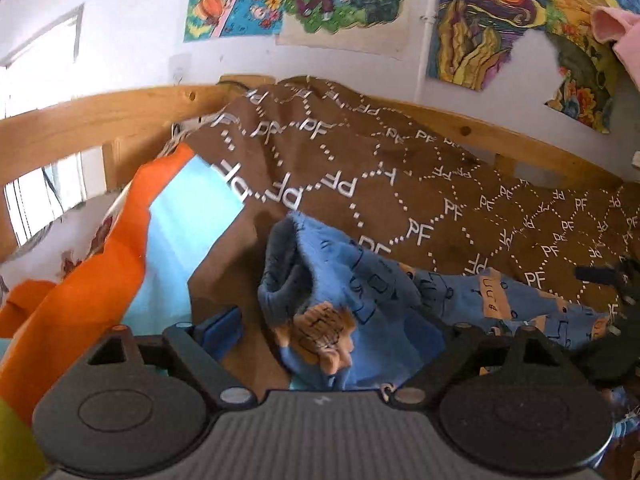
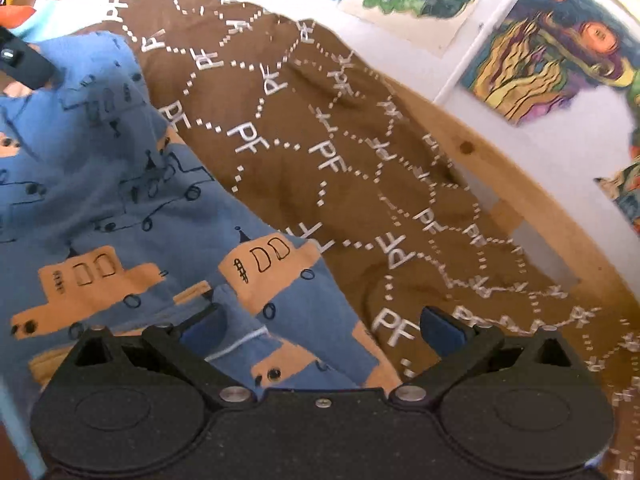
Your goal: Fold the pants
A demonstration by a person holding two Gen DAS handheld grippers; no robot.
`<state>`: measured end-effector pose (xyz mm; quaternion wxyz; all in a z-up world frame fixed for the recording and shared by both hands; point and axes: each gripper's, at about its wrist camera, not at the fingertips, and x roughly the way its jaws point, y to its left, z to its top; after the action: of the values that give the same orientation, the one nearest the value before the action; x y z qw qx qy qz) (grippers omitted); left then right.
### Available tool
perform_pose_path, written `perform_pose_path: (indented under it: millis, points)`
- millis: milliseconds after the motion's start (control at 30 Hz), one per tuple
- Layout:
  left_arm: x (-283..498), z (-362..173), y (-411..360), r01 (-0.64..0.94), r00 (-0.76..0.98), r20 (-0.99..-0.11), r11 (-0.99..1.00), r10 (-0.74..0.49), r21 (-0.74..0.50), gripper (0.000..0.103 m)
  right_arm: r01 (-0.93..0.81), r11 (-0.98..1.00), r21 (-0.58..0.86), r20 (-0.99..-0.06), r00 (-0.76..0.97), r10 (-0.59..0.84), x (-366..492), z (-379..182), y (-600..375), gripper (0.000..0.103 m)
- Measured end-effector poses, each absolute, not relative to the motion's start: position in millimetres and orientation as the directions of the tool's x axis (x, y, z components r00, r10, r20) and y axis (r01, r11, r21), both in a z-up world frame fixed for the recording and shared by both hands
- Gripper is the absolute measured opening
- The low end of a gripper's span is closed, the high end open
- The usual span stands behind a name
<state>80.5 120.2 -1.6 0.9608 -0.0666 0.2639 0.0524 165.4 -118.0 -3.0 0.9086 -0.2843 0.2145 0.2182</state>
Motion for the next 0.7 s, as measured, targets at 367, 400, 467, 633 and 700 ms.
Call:
perform_pose_path:
  millis: [367, 400, 467, 633, 700]
  points:
    - [93, -3, 132, -0.236, 0.825, -0.552, 0.962, 0.122, -0.14, 0.033, -0.542, 0.744, -0.391, -0.544, 0.788, 0.288, 108, -17, -108, 0.102]
    - [94, -4, 130, -0.253, 0.816, -0.56, 0.959, 0.141, -0.127, 0.031, -0.537, 0.741, -0.403, -0.538, 0.794, 0.283, 106, -22, -106, 0.102]
    - [94, -3, 122, -0.272, 0.809, -0.56, 0.958, 0.178, -0.088, 0.027, -0.521, 0.763, -0.382, -0.529, 0.8, 0.282, 106, -24, -106, 0.102]
    - [98, -1, 105, -0.29, 0.79, -0.564, 0.957, 0.24, 0.002, 0.022, -0.516, 0.784, -0.345, -0.535, 0.794, 0.287, 109, -26, -109, 0.102]
    - [99, 1, 102, -0.297, 0.785, -0.567, 0.955, 0.248, 0.005, 0.022, -0.517, 0.785, -0.34, -0.537, 0.792, 0.289, 110, -26, -109, 0.102]
